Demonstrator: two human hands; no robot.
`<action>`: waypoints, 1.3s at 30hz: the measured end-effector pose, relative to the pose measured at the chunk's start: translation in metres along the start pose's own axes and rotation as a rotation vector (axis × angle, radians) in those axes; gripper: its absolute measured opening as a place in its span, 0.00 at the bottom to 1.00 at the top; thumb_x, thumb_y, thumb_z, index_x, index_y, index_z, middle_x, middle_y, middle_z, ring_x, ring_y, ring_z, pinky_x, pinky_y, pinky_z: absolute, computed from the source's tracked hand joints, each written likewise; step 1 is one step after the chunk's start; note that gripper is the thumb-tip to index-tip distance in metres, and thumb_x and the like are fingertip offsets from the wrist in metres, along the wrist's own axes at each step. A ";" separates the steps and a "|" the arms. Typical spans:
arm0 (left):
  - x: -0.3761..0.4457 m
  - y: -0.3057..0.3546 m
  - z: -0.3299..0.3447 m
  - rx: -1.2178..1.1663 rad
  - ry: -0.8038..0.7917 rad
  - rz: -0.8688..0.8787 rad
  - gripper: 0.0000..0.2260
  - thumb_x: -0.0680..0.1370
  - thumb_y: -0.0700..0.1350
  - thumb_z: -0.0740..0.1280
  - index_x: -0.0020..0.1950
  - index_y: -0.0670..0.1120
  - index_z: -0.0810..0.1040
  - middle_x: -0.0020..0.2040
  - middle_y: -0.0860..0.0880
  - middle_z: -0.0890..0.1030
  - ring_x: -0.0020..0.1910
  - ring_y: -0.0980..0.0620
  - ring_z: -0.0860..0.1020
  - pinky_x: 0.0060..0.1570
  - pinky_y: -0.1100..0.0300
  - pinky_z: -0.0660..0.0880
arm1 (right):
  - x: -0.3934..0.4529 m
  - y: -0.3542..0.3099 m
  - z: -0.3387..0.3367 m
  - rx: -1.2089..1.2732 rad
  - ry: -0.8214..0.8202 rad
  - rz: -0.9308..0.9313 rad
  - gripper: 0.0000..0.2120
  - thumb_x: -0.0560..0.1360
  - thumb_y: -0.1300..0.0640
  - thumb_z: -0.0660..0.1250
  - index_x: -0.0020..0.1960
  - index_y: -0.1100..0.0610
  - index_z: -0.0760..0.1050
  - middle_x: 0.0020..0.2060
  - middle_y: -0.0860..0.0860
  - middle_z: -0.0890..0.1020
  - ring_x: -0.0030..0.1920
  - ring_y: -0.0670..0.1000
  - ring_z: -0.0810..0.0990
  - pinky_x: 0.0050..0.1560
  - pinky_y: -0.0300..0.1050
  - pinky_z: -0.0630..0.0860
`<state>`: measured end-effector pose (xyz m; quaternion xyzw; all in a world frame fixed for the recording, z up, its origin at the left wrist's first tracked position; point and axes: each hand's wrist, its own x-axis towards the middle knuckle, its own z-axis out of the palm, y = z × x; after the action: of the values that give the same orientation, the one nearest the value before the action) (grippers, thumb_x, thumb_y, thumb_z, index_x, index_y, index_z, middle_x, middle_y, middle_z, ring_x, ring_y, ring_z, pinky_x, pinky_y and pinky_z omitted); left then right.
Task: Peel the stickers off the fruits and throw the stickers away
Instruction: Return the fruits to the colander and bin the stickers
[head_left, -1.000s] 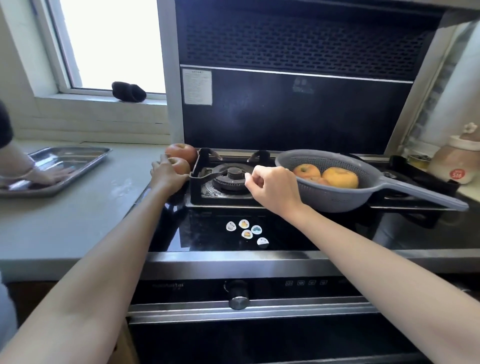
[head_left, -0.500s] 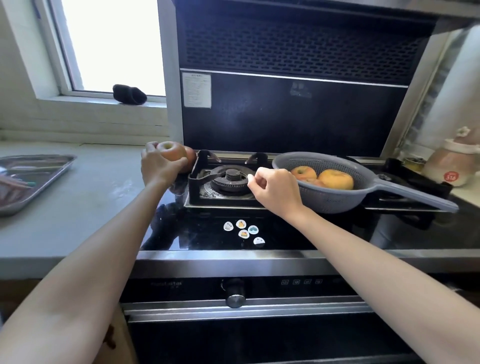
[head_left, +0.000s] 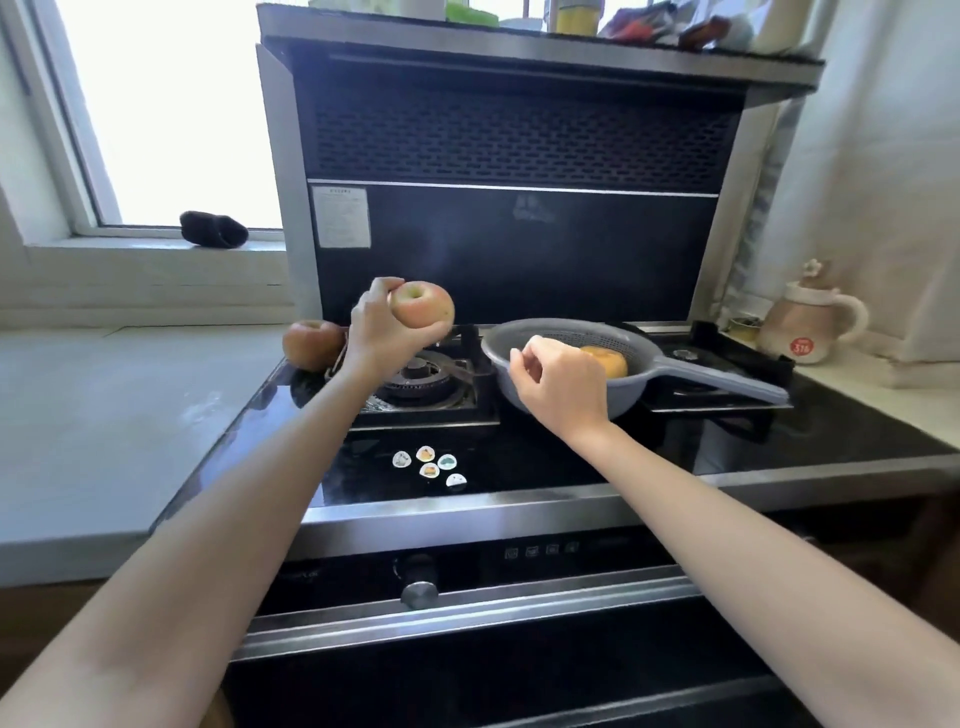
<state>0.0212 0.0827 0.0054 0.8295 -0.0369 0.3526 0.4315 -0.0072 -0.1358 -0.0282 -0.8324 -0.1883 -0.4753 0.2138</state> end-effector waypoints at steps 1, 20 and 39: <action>-0.003 0.007 0.007 -0.018 -0.021 0.004 0.33 0.63 0.55 0.79 0.64 0.49 0.71 0.56 0.50 0.75 0.55 0.53 0.72 0.53 0.60 0.70 | -0.003 0.006 -0.004 -0.020 0.028 -0.001 0.13 0.74 0.57 0.69 0.32 0.58 0.73 0.27 0.51 0.78 0.27 0.53 0.75 0.29 0.40 0.61; -0.015 0.083 0.124 -0.071 -0.446 0.123 0.35 0.59 0.62 0.78 0.61 0.52 0.73 0.51 0.57 0.76 0.51 0.57 0.75 0.42 0.67 0.71 | -0.039 0.074 -0.006 -0.018 0.225 0.393 0.05 0.78 0.58 0.59 0.49 0.60 0.70 0.46 0.56 0.74 0.39 0.57 0.77 0.31 0.42 0.63; 0.005 0.088 0.136 0.007 -1.005 0.068 0.19 0.73 0.49 0.72 0.64 0.51 0.77 0.56 0.48 0.82 0.54 0.51 0.79 0.53 0.56 0.78 | 0.002 0.087 -0.020 -0.076 -0.095 0.428 0.15 0.78 0.49 0.57 0.47 0.57 0.79 0.43 0.56 0.85 0.49 0.59 0.80 0.62 0.52 0.66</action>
<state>0.0684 -0.0724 0.0181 0.8967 -0.2657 -0.0763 0.3458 0.0242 -0.2188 -0.0327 -0.8823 0.0009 -0.3861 0.2692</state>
